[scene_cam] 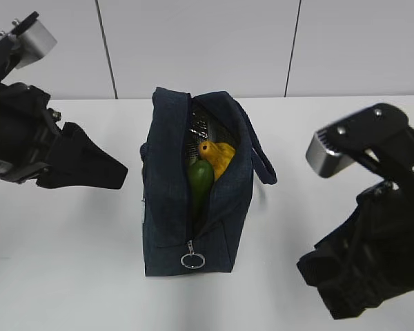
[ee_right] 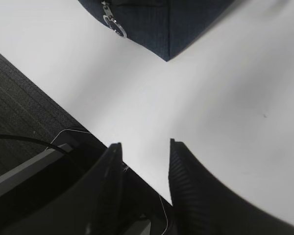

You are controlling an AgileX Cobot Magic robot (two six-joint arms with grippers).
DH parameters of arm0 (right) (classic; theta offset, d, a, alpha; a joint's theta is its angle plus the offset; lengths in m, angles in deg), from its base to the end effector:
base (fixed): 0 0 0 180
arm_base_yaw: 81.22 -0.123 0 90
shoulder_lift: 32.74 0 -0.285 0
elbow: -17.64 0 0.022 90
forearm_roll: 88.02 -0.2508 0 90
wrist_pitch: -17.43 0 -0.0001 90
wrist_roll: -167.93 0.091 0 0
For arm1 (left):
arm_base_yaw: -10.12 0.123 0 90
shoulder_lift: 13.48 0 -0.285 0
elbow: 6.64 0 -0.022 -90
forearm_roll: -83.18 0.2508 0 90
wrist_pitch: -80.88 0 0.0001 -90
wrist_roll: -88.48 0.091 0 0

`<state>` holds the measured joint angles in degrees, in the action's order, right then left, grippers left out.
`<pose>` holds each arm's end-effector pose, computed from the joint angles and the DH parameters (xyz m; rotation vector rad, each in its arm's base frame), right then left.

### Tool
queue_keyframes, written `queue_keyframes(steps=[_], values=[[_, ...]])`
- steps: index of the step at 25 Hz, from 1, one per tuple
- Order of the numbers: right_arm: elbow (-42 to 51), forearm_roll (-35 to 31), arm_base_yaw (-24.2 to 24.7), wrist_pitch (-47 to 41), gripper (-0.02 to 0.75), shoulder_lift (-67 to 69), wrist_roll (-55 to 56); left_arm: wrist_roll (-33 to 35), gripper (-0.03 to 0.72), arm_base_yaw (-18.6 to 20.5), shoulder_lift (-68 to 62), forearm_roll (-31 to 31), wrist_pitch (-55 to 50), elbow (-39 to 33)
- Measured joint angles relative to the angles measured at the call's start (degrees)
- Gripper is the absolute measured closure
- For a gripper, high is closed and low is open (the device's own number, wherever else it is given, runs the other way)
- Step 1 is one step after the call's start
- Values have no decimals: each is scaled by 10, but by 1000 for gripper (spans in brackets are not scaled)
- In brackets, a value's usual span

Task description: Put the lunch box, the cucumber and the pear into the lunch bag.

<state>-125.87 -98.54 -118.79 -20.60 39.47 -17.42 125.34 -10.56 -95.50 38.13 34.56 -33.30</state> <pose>0.1584 0.1348 0.2596 -0.8147 2.4665 0.4103 0.2171 -0.1318 0.2816 0.7106 2.4196 -0.8094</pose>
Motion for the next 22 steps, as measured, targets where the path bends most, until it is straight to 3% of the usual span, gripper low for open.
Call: queue_keyframes(steps=[9,14,22], values=[[83,-114,0,129,473,0,-172,40,449,-69,-23,22,86,-2],[95,-151,0,167,473,0,-213,40,449,-74,-67,4,113,-2],[96,-157,0,178,474,0,-217,40,449,-74,-106,-18,153,-2]])
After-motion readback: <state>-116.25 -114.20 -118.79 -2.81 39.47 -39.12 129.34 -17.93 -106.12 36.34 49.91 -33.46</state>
